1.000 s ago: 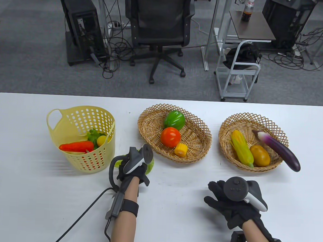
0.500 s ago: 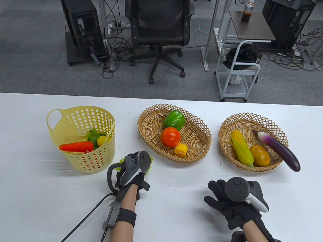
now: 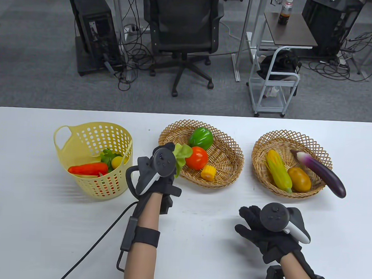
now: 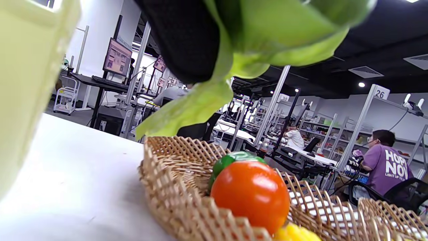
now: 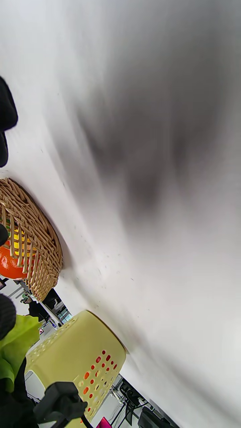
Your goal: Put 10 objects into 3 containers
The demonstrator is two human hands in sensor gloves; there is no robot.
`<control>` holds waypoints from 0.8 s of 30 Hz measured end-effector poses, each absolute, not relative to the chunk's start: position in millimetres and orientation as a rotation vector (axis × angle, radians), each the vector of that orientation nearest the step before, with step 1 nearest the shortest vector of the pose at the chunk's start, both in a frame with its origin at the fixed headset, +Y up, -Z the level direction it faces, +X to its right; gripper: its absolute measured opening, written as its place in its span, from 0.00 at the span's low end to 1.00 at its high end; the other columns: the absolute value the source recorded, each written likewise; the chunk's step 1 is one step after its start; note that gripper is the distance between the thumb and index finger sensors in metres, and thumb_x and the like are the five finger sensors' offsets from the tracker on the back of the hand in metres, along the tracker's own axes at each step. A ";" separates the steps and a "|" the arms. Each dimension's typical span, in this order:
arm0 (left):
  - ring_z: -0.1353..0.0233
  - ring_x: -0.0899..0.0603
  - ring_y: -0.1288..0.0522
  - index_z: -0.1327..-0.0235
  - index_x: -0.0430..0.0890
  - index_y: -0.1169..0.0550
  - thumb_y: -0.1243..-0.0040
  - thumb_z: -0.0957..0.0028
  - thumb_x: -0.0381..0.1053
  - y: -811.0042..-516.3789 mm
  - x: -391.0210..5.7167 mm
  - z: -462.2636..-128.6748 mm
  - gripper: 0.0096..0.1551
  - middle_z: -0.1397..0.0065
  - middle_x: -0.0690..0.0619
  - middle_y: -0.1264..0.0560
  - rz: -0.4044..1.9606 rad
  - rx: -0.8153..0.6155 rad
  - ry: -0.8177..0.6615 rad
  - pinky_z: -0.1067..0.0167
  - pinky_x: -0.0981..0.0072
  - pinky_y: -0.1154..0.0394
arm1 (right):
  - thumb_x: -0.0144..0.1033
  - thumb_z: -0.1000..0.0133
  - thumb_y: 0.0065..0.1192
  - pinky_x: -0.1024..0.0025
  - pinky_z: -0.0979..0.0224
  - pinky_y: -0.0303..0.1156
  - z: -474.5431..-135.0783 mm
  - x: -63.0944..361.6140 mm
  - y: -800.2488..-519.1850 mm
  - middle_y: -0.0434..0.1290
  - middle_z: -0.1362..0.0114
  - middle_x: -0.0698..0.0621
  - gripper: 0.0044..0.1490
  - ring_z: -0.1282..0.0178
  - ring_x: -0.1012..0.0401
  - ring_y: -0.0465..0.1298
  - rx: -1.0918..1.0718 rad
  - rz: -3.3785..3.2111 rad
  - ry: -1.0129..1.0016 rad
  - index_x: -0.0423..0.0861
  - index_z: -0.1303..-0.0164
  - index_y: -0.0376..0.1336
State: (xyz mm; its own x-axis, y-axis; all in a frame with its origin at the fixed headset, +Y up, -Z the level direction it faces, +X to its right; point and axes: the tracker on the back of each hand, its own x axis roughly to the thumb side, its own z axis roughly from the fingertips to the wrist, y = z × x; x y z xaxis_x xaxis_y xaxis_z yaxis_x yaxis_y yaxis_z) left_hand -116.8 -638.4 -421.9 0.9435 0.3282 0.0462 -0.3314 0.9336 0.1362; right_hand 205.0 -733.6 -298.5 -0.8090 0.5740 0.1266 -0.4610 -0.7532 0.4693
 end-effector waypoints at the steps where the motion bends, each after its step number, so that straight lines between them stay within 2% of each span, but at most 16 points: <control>1: 0.29 0.50 0.21 0.24 0.53 0.37 0.45 0.34 0.42 -638.8 -114.2 -428.4 0.26 0.23 0.50 0.32 0.348 0.136 -0.027 0.40 0.79 0.15 | 0.58 0.34 0.42 0.32 0.23 0.54 -298.7 205.6 -733.6 0.34 0.13 0.28 0.48 0.18 0.28 0.46 0.354 2.489 0.572 0.41 0.13 0.36; 8: 0.27 0.52 0.22 0.23 0.56 0.39 0.47 0.32 0.45 -655.8 -90.4 -475.5 0.26 0.21 0.53 0.35 0.283 0.068 -0.005 0.37 0.81 0.16 | 0.58 0.34 0.42 0.32 0.23 0.54 -301.3 211.8 -736.4 0.34 0.13 0.28 0.49 0.18 0.28 0.45 0.312 2.491 0.590 0.41 0.13 0.36; 11: 0.25 0.51 0.24 0.22 0.56 0.40 0.47 0.32 0.45 -670.0 -87.8 -485.8 0.27 0.18 0.50 0.39 0.254 0.048 0.013 0.35 0.79 0.16 | 0.58 0.34 0.42 0.32 0.23 0.54 -301.3 211.7 -736.1 0.34 0.13 0.28 0.49 0.18 0.28 0.45 0.314 2.495 0.590 0.41 0.13 0.36; 12: 0.22 0.48 0.27 0.21 0.55 0.41 0.48 0.32 0.44 -672.8 -88.3 -487.4 0.27 0.16 0.46 0.43 0.245 0.036 0.013 0.32 0.75 0.17 | 0.57 0.34 0.42 0.32 0.23 0.54 -301.3 211.3 -736.1 0.34 0.13 0.28 0.48 0.18 0.29 0.46 0.317 2.498 0.590 0.41 0.13 0.36; 13: 0.18 0.43 0.32 0.20 0.56 0.42 0.49 0.32 0.45 -676.1 -90.0 -488.5 0.29 0.15 0.43 0.47 0.247 0.022 0.004 0.25 0.62 0.23 | 0.57 0.34 0.42 0.32 0.23 0.54 -301.0 210.4 -736.4 0.34 0.13 0.28 0.48 0.18 0.28 0.45 0.321 2.505 0.593 0.41 0.13 0.36; 14: 0.15 0.39 0.37 0.19 0.57 0.44 0.49 0.31 0.47 -677.1 -91.4 -488.4 0.29 0.13 0.42 0.50 0.250 0.025 0.005 0.23 0.52 0.28 | 0.57 0.34 0.42 0.32 0.23 0.54 -300.9 210.1 -736.6 0.34 0.13 0.28 0.48 0.18 0.29 0.46 0.322 2.510 0.596 0.41 0.13 0.36; 19: 0.15 0.33 0.42 0.19 0.56 0.43 0.50 0.32 0.50 -673.0 -105.5 -475.7 0.29 0.13 0.42 0.51 0.274 0.120 -0.014 0.25 0.42 0.34 | 0.58 0.34 0.42 0.32 0.23 0.53 -300.6 209.7 -738.0 0.34 0.13 0.28 0.49 0.18 0.28 0.45 0.316 2.511 0.609 0.41 0.13 0.36; 24: 0.16 0.26 0.48 0.15 0.48 0.48 0.53 0.33 0.63 -667.4 -120.1 -447.5 0.40 0.13 0.37 0.53 0.480 0.079 -0.123 0.27 0.31 0.41 | 0.58 0.34 0.42 0.32 0.23 0.53 -299.6 208.3 -738.1 0.34 0.13 0.28 0.48 0.18 0.28 0.45 0.321 2.512 0.617 0.41 0.13 0.36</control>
